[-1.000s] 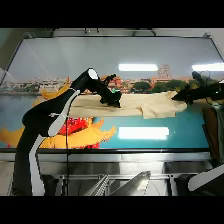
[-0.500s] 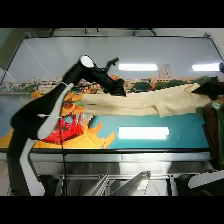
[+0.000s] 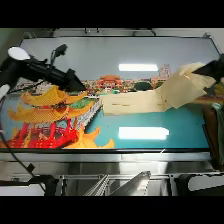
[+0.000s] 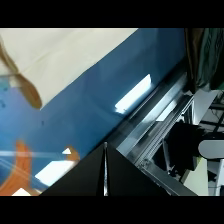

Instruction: Fold the shirts.

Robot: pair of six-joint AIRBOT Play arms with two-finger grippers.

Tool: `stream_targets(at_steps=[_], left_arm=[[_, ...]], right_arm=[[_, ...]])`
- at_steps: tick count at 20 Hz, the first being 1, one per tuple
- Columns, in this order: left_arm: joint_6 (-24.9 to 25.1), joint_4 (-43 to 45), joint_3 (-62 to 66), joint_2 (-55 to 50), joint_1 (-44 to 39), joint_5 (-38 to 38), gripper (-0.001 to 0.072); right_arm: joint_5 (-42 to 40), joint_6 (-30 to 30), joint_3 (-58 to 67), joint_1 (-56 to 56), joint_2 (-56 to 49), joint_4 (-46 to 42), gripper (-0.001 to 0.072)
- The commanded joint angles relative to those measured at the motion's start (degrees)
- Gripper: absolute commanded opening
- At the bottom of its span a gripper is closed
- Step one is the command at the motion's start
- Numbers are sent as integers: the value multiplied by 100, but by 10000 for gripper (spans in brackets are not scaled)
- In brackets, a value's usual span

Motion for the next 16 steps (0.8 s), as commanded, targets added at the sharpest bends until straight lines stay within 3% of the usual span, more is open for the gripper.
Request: stream_targets(at_steps=[1, 4, 7, 9, 12, 16], left_arm=[[485, -13, -1226, 896, 721, 249, 14], [765, -55, -2004, 1384, 1027, 614, 15], [905, -149, -2643, 1727, 1141, 1086, 16], [1086, -369, -2962, 1827, 1139, 1082, 16], [1237, -586, -3375, 1947, 1137, 962, 16], [1342, -623, -3746, 2166, 1137, 896, 16]], right_arm=[[-1108, 791, 9, 1919, -98, -623, 23], [-2070, 1631, 9, 3722, -686, -1217, 23], [-3230, 1648, 13, 4927, -1408, -1228, 39], [-4017, 1388, 22, 5200, -1628, -1005, 446], [-3893, 828, 46, 4843, -1416, -387, 452], [-2492, 387, 44, 3718, -640, -544, 426]])
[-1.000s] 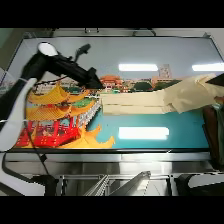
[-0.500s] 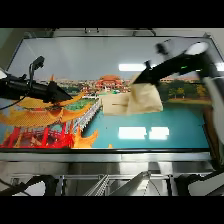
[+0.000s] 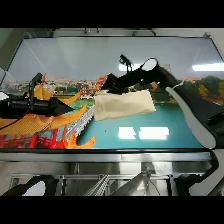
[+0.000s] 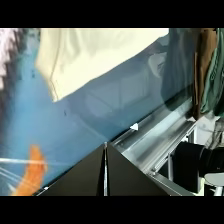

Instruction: Fold the shirts.

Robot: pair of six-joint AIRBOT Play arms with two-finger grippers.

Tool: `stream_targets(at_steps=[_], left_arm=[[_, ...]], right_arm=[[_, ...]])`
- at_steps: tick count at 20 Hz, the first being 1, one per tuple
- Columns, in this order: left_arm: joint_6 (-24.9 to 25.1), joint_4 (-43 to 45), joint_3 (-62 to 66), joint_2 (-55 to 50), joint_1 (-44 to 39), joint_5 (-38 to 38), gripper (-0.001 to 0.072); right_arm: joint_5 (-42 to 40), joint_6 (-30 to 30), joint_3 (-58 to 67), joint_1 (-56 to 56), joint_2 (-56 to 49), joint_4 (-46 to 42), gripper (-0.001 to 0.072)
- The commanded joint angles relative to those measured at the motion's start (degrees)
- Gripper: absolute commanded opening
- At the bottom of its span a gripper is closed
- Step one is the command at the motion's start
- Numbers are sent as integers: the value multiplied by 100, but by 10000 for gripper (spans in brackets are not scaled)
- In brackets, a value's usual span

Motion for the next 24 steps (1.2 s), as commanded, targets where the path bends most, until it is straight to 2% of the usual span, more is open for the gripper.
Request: stream_targets(at_steps=[1, 3, 4, 5, 6, 10, 15, 21, 22, 23, 24], left_arm=[[138, -79, -321, 254, 11, -31, 16], [133, -111, -313, 459, 11, -44, 16], [131, -107, -313, 577, 11, -44, 15], [131, -105, -315, 673, 11, -37, 15], [131, -103, -315, 776, 11, -37, 15], [83, -103, -315, 1054, 11, -9, 15], [-157, -107, -315, 1117, 11, -13, 15], [-306, -109, -315, 1117, 11, -28, 14], [-306, -109, -315, 1117, 11, -28, 14], [-308, -109, -315, 1119, 9, -31, 14], [-321, -111, -315, 1117, 11, -31, 14]], right_arm=[[1069, -398, 2, -981, 584, -271, 426], [1569, -369, -20, -1762, 809, -1257, 443], [1661, -297, -92, -2131, 839, -1843, 488], [1617, -289, -216, -2404, 835, -2216, 642], [1480, -308, -402, -2671, 804, -2524, 702], [1252, -763, -920, -3178, 245, -2339, 702], [1631, -1460, -975, -2964, -590, -964, 702], [1687, -1558, -973, -2065, -776, -826, 696], [1698, -1561, -973, -1915, -776, -721, 676], [1749, -1569, -973, -1812, -776, -551, 410], [1794, -1628, -973, -1735, -774, -236, 33]])
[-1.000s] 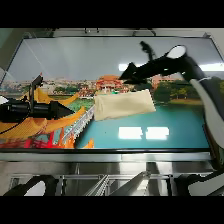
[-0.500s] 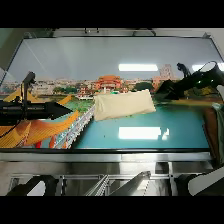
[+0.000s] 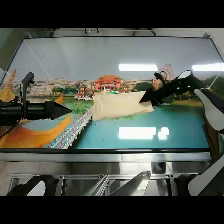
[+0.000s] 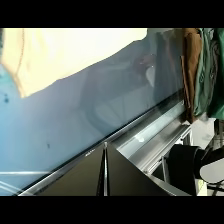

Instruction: Fold the shirts.

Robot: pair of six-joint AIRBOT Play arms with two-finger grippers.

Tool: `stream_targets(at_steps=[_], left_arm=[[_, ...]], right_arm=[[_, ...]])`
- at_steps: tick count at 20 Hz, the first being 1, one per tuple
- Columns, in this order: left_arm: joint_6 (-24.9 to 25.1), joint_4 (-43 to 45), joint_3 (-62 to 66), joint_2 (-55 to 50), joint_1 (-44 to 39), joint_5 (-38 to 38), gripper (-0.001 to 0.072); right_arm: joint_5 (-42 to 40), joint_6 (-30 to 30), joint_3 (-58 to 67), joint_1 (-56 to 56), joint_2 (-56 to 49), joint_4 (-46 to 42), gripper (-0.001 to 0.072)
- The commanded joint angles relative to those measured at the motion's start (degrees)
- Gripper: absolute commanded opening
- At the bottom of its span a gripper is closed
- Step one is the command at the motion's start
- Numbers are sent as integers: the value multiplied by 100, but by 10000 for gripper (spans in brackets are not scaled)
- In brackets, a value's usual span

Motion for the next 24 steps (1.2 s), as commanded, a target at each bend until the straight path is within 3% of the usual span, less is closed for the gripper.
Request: stream_targets(at_steps=[1, 5, 8, 10, 13, 15, 18, 20, 24], left_arm=[[-50, -4, -2, 4, 4, -15, 14], [-48, 0, -2, 4, 7, -103, 14], [-46, 2, -2, 4, 7, -109, 14], [-46, 4, -2, 4, 7, -138, 14], [-44, 57, -2, 4, 7, -160, 14], [-31, 55, -2, 4, 7, -160, 14], [48, 57, -4, 4, 4, -160, 14], [127, 57, -7, 4, 4, -157, 14], [133, 61, -7, 4, 7, -186, 14]], right_arm=[[221, -170, 15, 352, 4, 968, 24], [212, -2, 535, -2, 326, 1956, 22], [-175, 1036, 1582, -984, 750, 1759, 22], [-442, 2162, 1987, -1895, 1200, 1257, 21], [251, 4009, 1996, -3128, 1939, -192, 22], [1202, 4629, 1993, -3720, 2387, -1882, 22], [2208, 4732, 1888, -4094, 2997, -4579, 23], [2420, 4725, 1602, -4138, 3316, -5748, 23], [2411, 4638, 643, -4138, 3672, -6330, 23]])
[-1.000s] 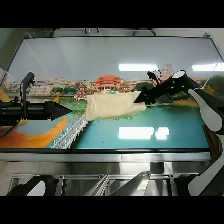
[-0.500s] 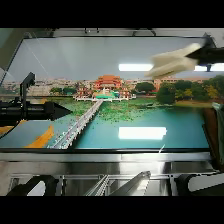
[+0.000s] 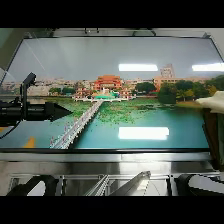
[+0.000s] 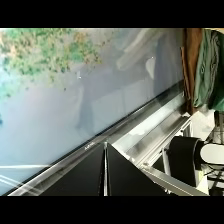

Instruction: Fold the shirts.

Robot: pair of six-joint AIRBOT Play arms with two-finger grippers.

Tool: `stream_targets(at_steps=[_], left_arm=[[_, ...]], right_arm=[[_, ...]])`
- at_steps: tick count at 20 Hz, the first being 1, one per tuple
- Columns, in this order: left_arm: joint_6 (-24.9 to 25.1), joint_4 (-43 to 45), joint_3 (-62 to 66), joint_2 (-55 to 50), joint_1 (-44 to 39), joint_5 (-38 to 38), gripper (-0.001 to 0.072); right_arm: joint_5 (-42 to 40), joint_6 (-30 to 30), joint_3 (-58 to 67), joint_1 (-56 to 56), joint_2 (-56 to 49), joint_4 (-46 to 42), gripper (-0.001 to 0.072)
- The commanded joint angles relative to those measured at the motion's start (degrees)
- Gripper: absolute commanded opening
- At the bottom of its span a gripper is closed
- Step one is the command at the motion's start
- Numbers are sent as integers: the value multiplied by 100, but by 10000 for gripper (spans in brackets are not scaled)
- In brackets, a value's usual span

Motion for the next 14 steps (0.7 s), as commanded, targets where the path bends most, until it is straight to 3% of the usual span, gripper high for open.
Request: stream_targets(at_steps=[1, 5, 14], left_arm=[[46, 7, -2, 2, 4, -85, 14], [81, 4, -2, 2, 4, -229, 14], [142, 0, -2, 2, 7, -190, 14]], right_arm=[[245, 39, -791, -81, 365, -1266, 23], [203, 63, -1626, -120, 778, -2146, 23], [-734, 496, -4155, -581, 1099, -2072, 32]])
